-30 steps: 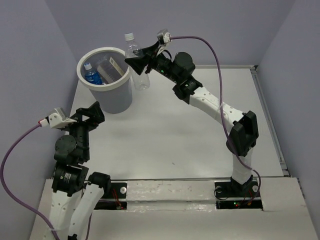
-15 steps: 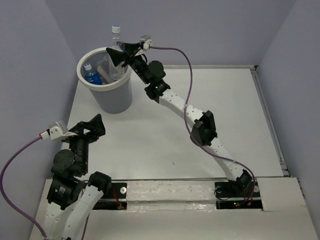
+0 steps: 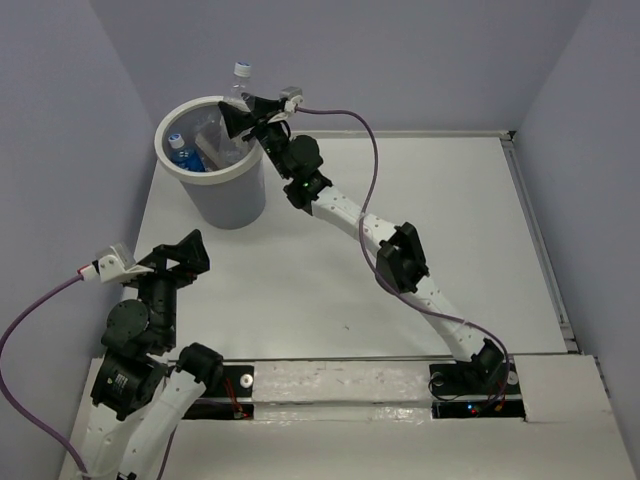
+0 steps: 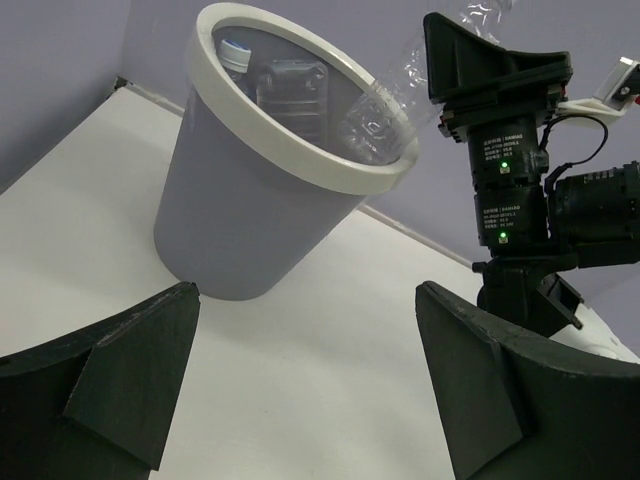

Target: Put the plastic bottles in the bin

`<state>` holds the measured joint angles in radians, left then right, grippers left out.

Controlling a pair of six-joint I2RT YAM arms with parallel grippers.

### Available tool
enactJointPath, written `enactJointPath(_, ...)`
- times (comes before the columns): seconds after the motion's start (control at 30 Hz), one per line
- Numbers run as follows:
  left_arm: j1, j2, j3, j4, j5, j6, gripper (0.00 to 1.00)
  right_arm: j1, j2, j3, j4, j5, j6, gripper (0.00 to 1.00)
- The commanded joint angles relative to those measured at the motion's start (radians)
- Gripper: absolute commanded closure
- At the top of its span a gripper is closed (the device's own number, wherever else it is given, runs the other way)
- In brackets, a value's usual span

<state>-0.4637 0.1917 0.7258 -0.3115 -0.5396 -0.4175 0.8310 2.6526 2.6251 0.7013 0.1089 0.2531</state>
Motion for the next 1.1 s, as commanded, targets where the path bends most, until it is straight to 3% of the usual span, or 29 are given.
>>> enactJointPath(0.0,0.002,0.011,-0.003,0.022,-0.031,-0.004,0.01,0.022,-0.008,0.006,0.004,-0.012,-0.061,0.28)
enactJointPath(0.03,0.005,0.014,-0.002,0.023,-0.03,-0.003,0.01,0.022,-0.031,-0.013,0.009,-0.014,-0.067,0.23)
enactJointPath(0.2,0.028,0.029,-0.003,0.025,-0.016,-0.003,0.01,0.022,-0.08,-0.12,0.012,-0.02,-0.1,0.21)
enactJointPath(0.4,0.072,0.046,-0.005,0.026,-0.003,0.002,0.01,0.053,-0.175,-0.194,0.016,-0.048,-0.173,0.09)
enactJointPath(0.57,0.105,0.06,0.001,0.028,0.007,0.006,0.01,0.053,-0.322,-0.428,0.079,-0.031,-0.175,0.02)
enactJointPath(0.83,0.148,0.074,-0.002,0.028,0.016,0.019,0.01,0.053,-0.664,-0.933,0.228,-0.008,-0.16,0.05)
enactJointPath(0.9,0.151,0.081,0.0,0.028,0.013,0.017,0.01,0.053,-0.802,-1.128,0.237,0.0,-0.141,0.15)
enactJointPath(1.0,0.154,0.081,-0.002,0.028,0.016,0.019,0.01,0.053,-1.006,-1.344,0.245,0.002,-0.109,0.61)
enactJointPath(1.03,0.154,0.08,-0.006,0.029,0.029,0.022,0.01,0.053,-1.06,-1.481,0.23,-0.002,-0.097,0.91)
enactJointPath(1.07,0.154,0.077,-0.006,0.032,0.041,0.019,0.01,0.053,-1.115,-1.545,0.213,0.002,-0.092,0.98)
